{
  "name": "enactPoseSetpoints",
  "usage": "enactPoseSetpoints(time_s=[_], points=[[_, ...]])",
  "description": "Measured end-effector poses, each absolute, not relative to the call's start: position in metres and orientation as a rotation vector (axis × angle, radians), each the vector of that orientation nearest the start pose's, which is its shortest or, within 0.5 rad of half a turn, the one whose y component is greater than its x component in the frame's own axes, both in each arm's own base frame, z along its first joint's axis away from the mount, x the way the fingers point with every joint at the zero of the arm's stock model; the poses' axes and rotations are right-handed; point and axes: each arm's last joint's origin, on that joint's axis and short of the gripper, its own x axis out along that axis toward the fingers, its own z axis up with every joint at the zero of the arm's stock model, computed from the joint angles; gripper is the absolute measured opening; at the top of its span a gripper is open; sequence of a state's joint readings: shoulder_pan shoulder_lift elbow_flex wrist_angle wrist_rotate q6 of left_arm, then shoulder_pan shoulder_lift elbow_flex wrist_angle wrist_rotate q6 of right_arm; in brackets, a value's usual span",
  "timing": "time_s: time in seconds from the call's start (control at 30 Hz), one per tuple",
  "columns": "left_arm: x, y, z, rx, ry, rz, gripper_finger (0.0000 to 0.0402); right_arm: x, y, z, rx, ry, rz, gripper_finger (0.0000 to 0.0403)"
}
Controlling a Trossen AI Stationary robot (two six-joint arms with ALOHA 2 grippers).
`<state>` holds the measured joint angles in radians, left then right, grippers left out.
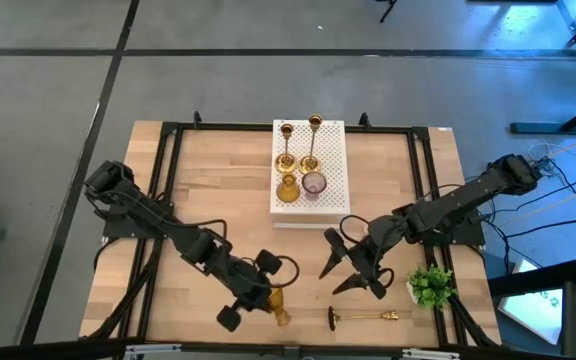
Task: Pick & Place candle stick holders
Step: Put the yellow glass candlestick holder
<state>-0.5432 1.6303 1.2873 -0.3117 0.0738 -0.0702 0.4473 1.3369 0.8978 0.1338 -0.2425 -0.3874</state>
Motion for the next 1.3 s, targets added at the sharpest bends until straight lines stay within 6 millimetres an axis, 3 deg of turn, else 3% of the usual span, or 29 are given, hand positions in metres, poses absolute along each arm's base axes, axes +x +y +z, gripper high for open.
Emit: enactPoseSetpoints(time_s=[0.23, 1.0, 1.3], points=[[0.3134, -0.1789, 0.275, 0.146, 0.706, -0.359, 0.0021, 0.2674, 0.1299, 0.2785, -0.377, 0.252, 0.552, 0.0222], [0.3136, -0.1788, 0.277, 0.156, 0.686, -0.336, 0.0021, 0.2675, 0.1286, 0.277, -0.332, 0.286, 0.513, 0.0222], [0.3171, -0.1852, 0.2846, 0.153, 0.593, -0.491, 0.0021, 0.2702, 0.1333, 0.2833, -0.311, 0.274, 0.619, 0.0206]])
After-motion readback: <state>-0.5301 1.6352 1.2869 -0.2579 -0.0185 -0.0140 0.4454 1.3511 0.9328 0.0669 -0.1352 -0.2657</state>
